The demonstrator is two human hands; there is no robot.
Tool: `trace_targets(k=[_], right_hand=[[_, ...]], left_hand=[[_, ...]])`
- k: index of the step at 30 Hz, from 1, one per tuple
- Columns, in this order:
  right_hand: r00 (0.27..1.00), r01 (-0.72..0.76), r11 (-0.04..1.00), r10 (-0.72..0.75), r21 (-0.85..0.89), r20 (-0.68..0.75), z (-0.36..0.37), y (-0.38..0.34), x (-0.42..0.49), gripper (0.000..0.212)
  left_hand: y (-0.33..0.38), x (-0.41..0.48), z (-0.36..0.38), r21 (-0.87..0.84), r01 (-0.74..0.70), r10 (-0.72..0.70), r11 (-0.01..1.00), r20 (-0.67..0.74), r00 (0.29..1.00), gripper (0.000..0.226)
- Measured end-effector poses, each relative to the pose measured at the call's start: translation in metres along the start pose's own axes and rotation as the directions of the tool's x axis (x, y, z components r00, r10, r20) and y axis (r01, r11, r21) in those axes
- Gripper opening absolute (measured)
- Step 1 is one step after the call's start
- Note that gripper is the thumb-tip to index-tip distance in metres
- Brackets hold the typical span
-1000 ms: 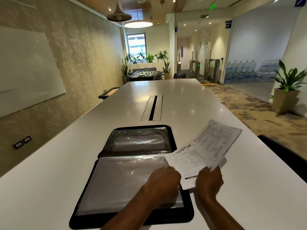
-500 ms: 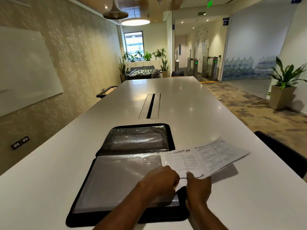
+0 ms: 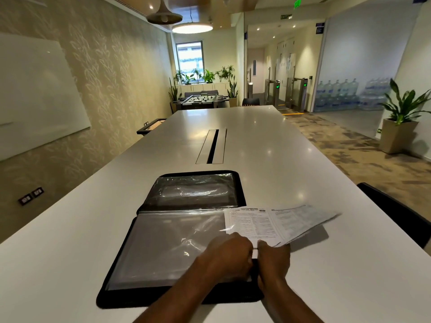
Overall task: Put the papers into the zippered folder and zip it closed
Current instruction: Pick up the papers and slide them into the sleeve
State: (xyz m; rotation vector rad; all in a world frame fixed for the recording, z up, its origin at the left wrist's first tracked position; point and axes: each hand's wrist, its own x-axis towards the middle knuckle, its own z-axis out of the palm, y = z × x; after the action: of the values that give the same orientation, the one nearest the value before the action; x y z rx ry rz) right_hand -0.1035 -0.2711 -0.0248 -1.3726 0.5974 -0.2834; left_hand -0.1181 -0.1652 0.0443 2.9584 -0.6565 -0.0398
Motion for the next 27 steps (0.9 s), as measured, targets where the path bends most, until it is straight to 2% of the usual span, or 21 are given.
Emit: trace_targets(k=[3,7,12,19,23,27], right_hand=[[1.000,-0.012,1.000,0.012,0.000,0.026,-0.004,-0.002,0.003,0.048],[0.999,-0.034,0.999,0.034,0.004,0.005,-0.010,-0.007,0.010,0.045],[0.999,-0.043,0.999,0.043,-0.020,0.003,-0.010,-0.009,0.010,0.046],[0.999,-0.043,0.999,0.043,-0.031,0.013,-0.008,-0.014,0.010,0.049],[0.997,-0.065,0.998,0.065,-0.014,0.041,-0.006,-0.018,0.013,0.049],[0.984,-0.174,0.981,0.170,0.084,0.054,-0.006,-0.022,0.024,0.043]], left_hand=[[-0.012,0.001,0.004,-0.031,0.014,-0.017,0.999,-0.089,0.996,0.032],[-0.027,0.003,0.007,0.059,-0.093,0.095,0.994,-0.037,0.995,0.036],[-0.036,0.011,0.005,-0.031,-0.069,0.067,0.997,-0.058,0.996,0.013],[-0.045,0.007,0.002,-0.077,-0.200,0.193,0.977,-0.096,0.977,0.017],[-0.045,0.005,-0.001,-0.154,-0.211,0.208,0.965,-0.034,0.978,0.019],[-0.048,0.008,-0.003,-0.169,-0.227,0.235,0.959,0.034,0.971,0.017]])
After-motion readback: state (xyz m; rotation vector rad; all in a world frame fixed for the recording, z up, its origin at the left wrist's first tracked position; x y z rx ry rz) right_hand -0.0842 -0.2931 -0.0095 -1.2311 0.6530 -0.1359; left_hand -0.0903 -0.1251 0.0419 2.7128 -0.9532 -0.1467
